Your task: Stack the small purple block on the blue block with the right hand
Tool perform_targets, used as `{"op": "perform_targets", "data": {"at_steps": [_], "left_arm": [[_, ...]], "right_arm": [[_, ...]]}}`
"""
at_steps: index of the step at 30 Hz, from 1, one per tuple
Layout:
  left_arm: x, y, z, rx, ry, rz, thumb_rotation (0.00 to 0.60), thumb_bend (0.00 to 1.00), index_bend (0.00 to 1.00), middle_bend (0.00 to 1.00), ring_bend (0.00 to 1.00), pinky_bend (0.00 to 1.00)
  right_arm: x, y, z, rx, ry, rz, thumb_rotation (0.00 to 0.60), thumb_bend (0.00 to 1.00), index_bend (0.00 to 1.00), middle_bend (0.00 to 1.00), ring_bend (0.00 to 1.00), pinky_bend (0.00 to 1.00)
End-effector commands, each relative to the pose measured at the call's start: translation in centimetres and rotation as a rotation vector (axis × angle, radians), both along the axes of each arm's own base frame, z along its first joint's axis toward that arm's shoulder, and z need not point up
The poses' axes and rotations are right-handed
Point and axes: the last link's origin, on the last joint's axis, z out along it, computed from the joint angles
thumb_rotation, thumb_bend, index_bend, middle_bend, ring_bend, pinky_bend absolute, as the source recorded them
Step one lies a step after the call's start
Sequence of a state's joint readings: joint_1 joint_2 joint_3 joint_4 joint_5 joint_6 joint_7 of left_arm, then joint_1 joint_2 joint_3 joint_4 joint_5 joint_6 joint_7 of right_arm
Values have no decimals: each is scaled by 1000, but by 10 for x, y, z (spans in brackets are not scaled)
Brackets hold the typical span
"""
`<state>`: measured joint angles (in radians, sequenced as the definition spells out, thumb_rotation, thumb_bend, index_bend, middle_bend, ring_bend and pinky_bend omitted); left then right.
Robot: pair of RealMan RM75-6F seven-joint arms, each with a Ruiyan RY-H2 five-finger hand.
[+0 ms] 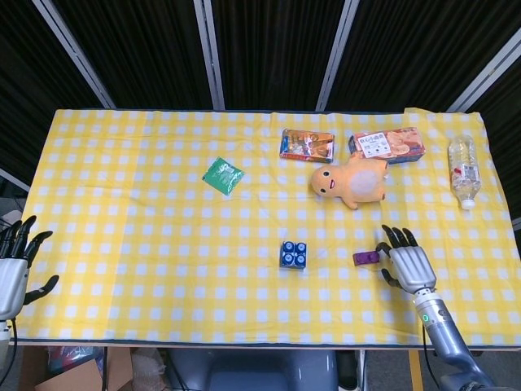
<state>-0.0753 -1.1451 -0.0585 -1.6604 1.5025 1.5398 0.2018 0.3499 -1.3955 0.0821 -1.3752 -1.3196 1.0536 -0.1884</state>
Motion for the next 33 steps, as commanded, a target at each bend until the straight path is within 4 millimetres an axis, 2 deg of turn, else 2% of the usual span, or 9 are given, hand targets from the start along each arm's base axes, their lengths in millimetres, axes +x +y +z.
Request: {"op": "perform_targets", "data": {"at_steps": [1, 8, 23, 30, 33], "left_arm": [[0, 0, 0, 1, 0, -1, 600, 243, 195, 0, 0, 100], [0, 0, 0, -1, 0, -2, 600, 243, 195, 0, 0, 100], [0, 2, 0, 0, 3, 1, 600, 243, 196, 0, 0, 100], [0, 2, -1, 0, 5, 2, 600, 243, 196, 0, 0, 100], [0, 2, 0, 2, 5, 3, 600, 243, 196, 0, 0, 100]], "right_arm": [[2, -1, -1, -1, 0, 5, 600, 449, 353, 0, 0, 0], [9, -4, -7, 11, -2, 24, 600, 449, 353, 0, 0, 0], [8, -9, -19, 40, 1, 15, 600, 449, 353, 0, 0, 0], [14, 1, -16, 40, -4, 27, 600, 449, 378, 0, 0, 0], [16, -1, -18, 44, -2, 30, 600, 449, 380, 0, 0, 0]]}}
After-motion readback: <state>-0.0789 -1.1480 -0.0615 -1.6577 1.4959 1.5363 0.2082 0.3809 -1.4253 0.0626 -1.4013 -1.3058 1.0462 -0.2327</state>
